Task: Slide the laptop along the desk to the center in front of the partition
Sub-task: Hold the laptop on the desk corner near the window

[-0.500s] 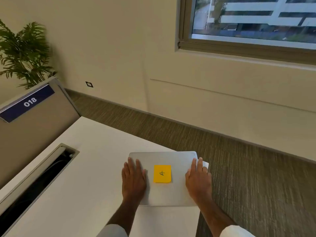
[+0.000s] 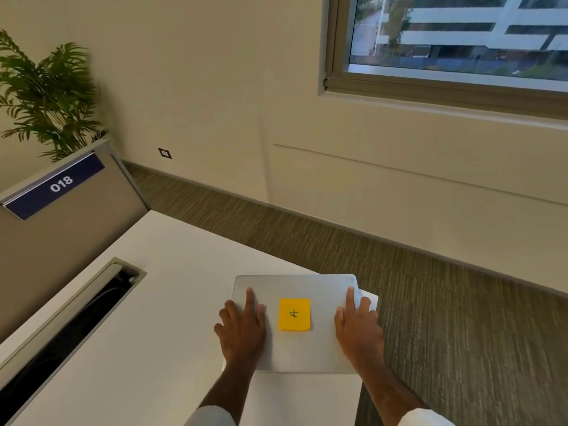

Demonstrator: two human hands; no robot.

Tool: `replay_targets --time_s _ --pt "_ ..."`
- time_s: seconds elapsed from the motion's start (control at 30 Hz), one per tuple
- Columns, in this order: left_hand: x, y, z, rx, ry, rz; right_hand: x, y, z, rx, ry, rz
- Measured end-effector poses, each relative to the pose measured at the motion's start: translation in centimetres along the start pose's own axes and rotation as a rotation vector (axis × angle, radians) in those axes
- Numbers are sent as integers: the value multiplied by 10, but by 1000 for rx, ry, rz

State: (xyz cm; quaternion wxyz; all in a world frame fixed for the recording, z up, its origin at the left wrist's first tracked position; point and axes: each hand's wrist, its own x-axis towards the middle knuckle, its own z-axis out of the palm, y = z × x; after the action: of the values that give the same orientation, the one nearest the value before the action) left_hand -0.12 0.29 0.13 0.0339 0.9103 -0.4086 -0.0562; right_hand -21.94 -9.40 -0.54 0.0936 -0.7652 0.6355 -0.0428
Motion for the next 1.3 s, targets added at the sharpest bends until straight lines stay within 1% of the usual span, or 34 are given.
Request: replay_targets --time_s 0.17,0.3,0.5,0.6,0.73,0.8,0.9,0.97,1.1,1.3 --pt "6 -1 -1 -86 -27 -58 2 0 6 39 5 28" --pt "13 -3 -2 -247 -76 -110 6 0 9 82 35 57" --pt "18 -10 -9 -517 -108 -205 7 2 12 194 90 73" --pt "16 -13 -9 -646 -109 -211 8 3 9 232 73 83" --pt "13 -14 -15 -703 -154 -178 6 7 2 256 66 73" --pt "9 -14 -18 -625 -174 -121 5 9 -2 253 59 57" --pt "-2 -11 -16 -376 -152 4 3 11 -8 262 41 51" --pt "-7 -8 -16 -284 -130 17 1 9 -11 246 27 44" --pt "-16 -9 -15 -255 -120 -15 -3 6 -13 186 -14 12" --pt "-21 -15 -16 -262 -84 -2 -10 4 -13 179 6 16"
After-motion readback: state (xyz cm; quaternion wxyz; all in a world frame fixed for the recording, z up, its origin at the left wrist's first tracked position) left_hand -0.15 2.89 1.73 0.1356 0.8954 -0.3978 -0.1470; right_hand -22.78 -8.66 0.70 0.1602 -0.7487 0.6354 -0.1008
